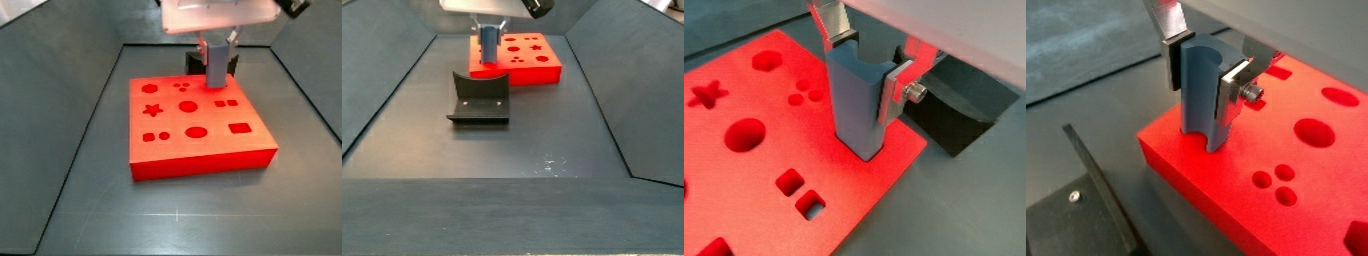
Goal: Pick up the arch object. Move up. Place the arch object on the fixture. Regrasp the arch object. Move to above the board. Insert the arch object.
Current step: Insert the arch object.
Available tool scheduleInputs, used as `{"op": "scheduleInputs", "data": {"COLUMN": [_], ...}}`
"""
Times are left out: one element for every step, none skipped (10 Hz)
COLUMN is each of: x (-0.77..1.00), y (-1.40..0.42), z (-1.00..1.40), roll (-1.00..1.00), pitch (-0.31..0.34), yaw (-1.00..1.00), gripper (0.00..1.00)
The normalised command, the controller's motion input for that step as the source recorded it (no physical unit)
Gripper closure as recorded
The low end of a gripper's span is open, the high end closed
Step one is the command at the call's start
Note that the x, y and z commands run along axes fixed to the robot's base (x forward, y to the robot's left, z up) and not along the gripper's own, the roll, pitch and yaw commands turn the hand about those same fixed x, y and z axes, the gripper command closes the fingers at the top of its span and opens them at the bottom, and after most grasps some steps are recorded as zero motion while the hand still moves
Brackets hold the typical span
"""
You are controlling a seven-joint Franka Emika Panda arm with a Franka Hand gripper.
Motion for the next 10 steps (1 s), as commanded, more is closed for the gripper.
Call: {"op": "scheduleInputs", "data": {"x": [0.00,0.00,0.00,0.00,0.34,0.42,0.36,0.12,0.00,0.00], "y": [0.01,0.00,0.00,0.00,0.11,0.14,0.13,0.06,0.00,0.00], "z": [-0.22,-0.01,-0.01,-0.06,-0.68,-0.71,-0.73,-0.43,0.00,0.00], "roll": [0.08,0.00,0.00,0.00,0.00,0.00,0.00,0.00,0.00,0.00], "pitch": [0.127,0.017,0.017,0.016,0.221,0.267,0.251,0.084,0.004,0.000], "yaw": [0.02,0.00,0.00,0.00,0.00,0.00,0.01,0.01,0.00,0.00], "gripper": [1.00,1.00,1.00,1.00,1.00,1.00,1.00,1.00,1.00,1.00]}}
